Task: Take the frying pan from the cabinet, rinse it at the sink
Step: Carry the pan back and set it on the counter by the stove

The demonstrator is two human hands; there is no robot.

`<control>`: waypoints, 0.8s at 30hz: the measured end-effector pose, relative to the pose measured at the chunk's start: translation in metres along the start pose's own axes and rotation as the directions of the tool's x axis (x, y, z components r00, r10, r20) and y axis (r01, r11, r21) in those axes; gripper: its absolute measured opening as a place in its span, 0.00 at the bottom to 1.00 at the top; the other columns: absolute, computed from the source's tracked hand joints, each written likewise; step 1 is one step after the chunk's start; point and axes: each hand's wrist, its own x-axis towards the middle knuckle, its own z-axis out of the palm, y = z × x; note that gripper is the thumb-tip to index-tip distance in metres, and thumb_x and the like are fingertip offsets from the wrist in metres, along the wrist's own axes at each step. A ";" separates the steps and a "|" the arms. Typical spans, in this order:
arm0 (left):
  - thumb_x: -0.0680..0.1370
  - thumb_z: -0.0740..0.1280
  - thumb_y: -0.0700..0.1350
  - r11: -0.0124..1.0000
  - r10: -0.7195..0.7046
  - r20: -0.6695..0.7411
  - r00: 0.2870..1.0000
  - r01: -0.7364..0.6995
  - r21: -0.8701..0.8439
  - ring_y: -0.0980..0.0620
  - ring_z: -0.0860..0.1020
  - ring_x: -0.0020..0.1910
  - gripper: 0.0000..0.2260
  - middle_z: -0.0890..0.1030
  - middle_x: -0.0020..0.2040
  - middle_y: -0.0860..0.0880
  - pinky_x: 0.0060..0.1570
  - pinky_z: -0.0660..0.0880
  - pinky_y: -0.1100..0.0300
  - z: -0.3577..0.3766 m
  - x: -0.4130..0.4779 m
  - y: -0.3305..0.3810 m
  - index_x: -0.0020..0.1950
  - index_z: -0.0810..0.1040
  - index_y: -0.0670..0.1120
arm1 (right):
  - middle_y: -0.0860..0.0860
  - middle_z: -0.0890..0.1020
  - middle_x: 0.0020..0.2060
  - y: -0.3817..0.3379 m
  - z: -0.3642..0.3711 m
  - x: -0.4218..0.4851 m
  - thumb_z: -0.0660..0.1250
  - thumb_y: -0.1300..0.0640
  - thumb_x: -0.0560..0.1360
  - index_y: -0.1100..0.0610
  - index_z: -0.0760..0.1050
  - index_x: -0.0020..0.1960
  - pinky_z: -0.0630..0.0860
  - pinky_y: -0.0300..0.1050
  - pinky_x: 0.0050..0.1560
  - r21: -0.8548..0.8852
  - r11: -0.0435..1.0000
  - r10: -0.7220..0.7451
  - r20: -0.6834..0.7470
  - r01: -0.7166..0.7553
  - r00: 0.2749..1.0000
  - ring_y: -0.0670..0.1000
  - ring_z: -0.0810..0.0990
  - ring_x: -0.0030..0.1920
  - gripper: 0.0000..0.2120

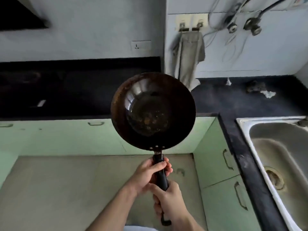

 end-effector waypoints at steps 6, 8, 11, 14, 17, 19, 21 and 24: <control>0.79 0.63 0.35 0.995 0.091 -0.145 0.985 -0.096 -0.030 0.48 0.77 0.42 0.05 0.80 0.42 0.42 0.46 0.77 0.59 -0.125 -0.058 0.049 0.53 0.76 0.37 | 0.53 0.72 0.23 0.002 0.131 0.023 0.70 0.61 0.72 0.60 0.71 0.35 0.66 0.41 0.21 -0.161 0.987 0.030 0.163 -0.004 0.986 0.52 0.68 0.19 0.10; 0.79 0.63 0.35 0.991 0.119 -0.192 0.974 -0.129 -0.041 0.48 0.77 0.42 0.04 0.80 0.42 0.43 0.47 0.76 0.59 -0.164 -0.079 0.062 0.53 0.76 0.38 | 0.53 0.72 0.24 0.004 0.173 0.028 0.69 0.61 0.73 0.60 0.71 0.36 0.66 0.41 0.21 -0.205 0.979 0.052 0.217 -0.006 0.975 0.52 0.68 0.19 0.10; 0.79 0.62 0.34 0.981 0.162 -0.268 0.950 -0.185 -0.063 0.49 0.79 0.42 0.05 0.80 0.42 0.43 0.46 0.77 0.60 -0.215 -0.108 0.080 0.53 0.75 0.37 | 0.53 0.72 0.24 0.006 0.228 0.034 0.69 0.60 0.74 0.60 0.71 0.36 0.66 0.42 0.21 -0.259 0.966 0.063 0.310 0.020 0.949 0.52 0.69 0.19 0.10; 0.79 0.63 0.34 0.964 0.200 -0.331 0.922 -0.247 -0.104 0.49 0.80 0.43 0.05 0.81 0.42 0.42 0.46 0.77 0.60 -0.256 -0.136 0.091 0.54 0.76 0.37 | 0.53 0.73 0.24 0.009 0.274 0.038 0.69 0.59 0.74 0.60 0.71 0.36 0.66 0.42 0.22 -0.331 0.943 0.099 0.382 0.037 0.919 0.52 0.69 0.19 0.11; 0.79 0.63 0.33 0.934 0.228 -0.420 0.878 -0.320 -0.161 0.49 0.81 0.43 0.06 0.81 0.43 0.42 0.46 0.78 0.60 -0.291 -0.157 0.097 0.54 0.76 0.36 | 0.55 0.73 0.25 0.010 0.312 0.045 0.69 0.59 0.75 0.61 0.71 0.37 0.66 0.42 0.22 -0.386 0.921 0.152 0.463 0.044 0.873 0.52 0.69 0.19 0.11; 0.79 0.63 0.34 0.912 0.240 -0.469 0.850 -0.363 -0.190 0.48 0.81 0.43 0.06 0.80 0.44 0.41 0.46 0.78 0.60 -0.313 -0.167 0.100 0.55 0.76 0.36 | 0.54 0.73 0.25 0.012 0.336 0.051 0.69 0.59 0.75 0.61 0.72 0.39 0.66 0.42 0.22 -0.416 0.908 0.190 0.505 0.045 0.842 0.51 0.69 0.20 0.10; 0.79 0.64 0.34 0.889 0.250 -0.508 0.824 -0.403 -0.217 0.48 0.81 0.44 0.06 0.79 0.45 0.41 0.46 0.77 0.59 -0.335 -0.176 0.104 0.55 0.76 0.36 | 0.53 0.73 0.26 0.014 0.359 0.059 0.69 0.59 0.75 0.61 0.72 0.41 0.66 0.42 0.22 -0.448 0.894 0.245 0.530 0.023 0.812 0.51 0.68 0.20 0.08; 0.78 0.64 0.34 0.860 0.269 -0.562 0.783 -0.458 -0.227 0.47 0.81 0.45 0.06 0.79 0.45 0.41 0.46 0.78 0.59 -0.367 -0.186 0.113 0.55 0.76 0.37 | 0.52 0.73 0.24 0.015 0.396 0.077 0.69 0.59 0.76 0.61 0.71 0.41 0.65 0.40 0.21 -0.506 0.863 0.332 0.563 -0.002 0.757 0.49 0.68 0.19 0.09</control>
